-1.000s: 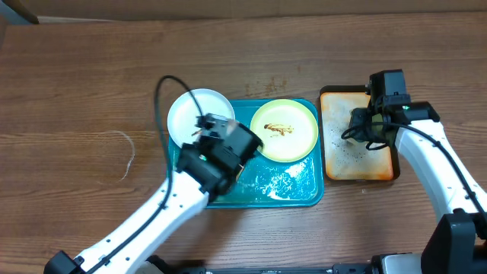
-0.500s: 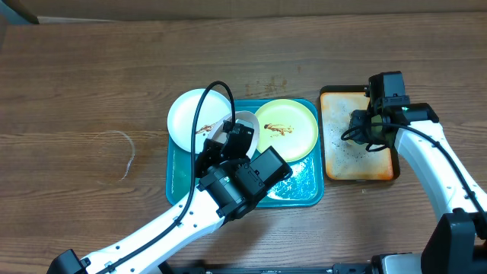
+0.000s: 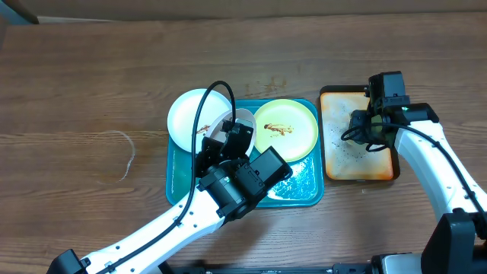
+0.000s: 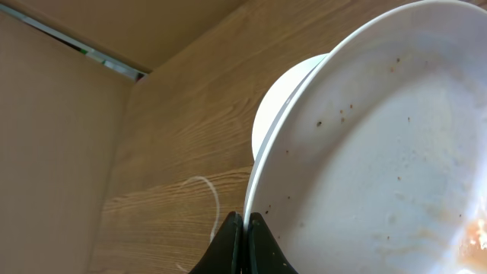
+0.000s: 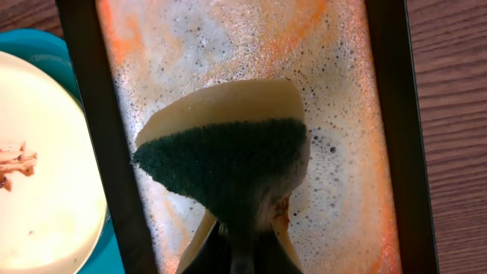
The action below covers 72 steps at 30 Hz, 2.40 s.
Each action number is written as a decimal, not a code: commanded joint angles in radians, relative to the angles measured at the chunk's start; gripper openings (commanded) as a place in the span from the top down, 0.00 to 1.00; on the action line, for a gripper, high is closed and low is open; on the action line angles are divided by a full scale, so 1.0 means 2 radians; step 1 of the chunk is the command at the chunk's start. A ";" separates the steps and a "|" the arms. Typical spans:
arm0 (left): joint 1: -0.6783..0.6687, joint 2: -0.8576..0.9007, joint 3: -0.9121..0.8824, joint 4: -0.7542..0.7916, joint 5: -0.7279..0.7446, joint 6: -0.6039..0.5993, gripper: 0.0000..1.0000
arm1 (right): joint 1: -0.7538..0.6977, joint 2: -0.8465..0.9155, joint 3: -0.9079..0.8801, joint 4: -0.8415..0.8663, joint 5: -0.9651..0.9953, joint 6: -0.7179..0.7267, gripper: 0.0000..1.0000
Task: Clean dirty plates on tray and stack at the side
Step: 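Lift the white plate with left gripper and carry it left off the tray, then set the plate on the table left of the tray and release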
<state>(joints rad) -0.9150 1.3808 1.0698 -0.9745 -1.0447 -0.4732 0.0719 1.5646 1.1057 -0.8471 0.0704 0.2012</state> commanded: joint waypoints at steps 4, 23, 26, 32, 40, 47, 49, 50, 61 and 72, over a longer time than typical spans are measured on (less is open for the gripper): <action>0.000 -0.011 0.014 0.002 0.003 -0.012 0.96 | -0.001 0.000 -0.001 0.002 0.003 -0.004 0.95; 0.269 -0.011 0.091 -0.024 0.385 0.047 0.96 | -0.001 0.000 -0.001 -0.003 0.003 -0.004 0.95; 0.385 -0.010 0.097 -0.016 0.459 0.056 0.96 | -0.001 0.000 -0.001 -0.004 0.003 -0.004 0.95; 0.589 0.012 0.097 0.010 0.545 0.051 0.96 | -0.001 0.000 -0.001 -0.005 0.003 -0.004 0.95; 0.721 0.082 0.097 0.017 0.545 0.019 0.96 | -0.001 0.000 -0.001 -0.006 0.003 -0.004 0.95; 0.764 0.152 0.097 0.034 0.543 0.019 0.96 | -0.001 0.000 -0.001 -0.009 0.002 -0.004 0.95; 0.769 0.167 0.097 0.038 0.543 0.019 0.96 | -0.001 0.000 -0.001 -0.011 0.002 -0.004 0.95; 0.771 0.171 0.097 0.040 0.543 0.019 0.96 | -0.001 0.000 -0.001 -0.011 0.002 -0.004 0.95; 0.753 0.164 0.127 0.050 0.726 0.079 0.52 | -0.001 0.000 -0.001 -0.012 0.002 -0.004 0.94; 0.580 0.159 0.138 0.127 0.695 0.226 0.37 | -0.001 0.000 -0.001 -0.013 0.002 -0.004 0.92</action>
<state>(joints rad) 0.3309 1.7245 1.3251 -0.7589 0.4286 -0.1356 0.0719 1.5646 1.1057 -0.8761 0.0696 0.1993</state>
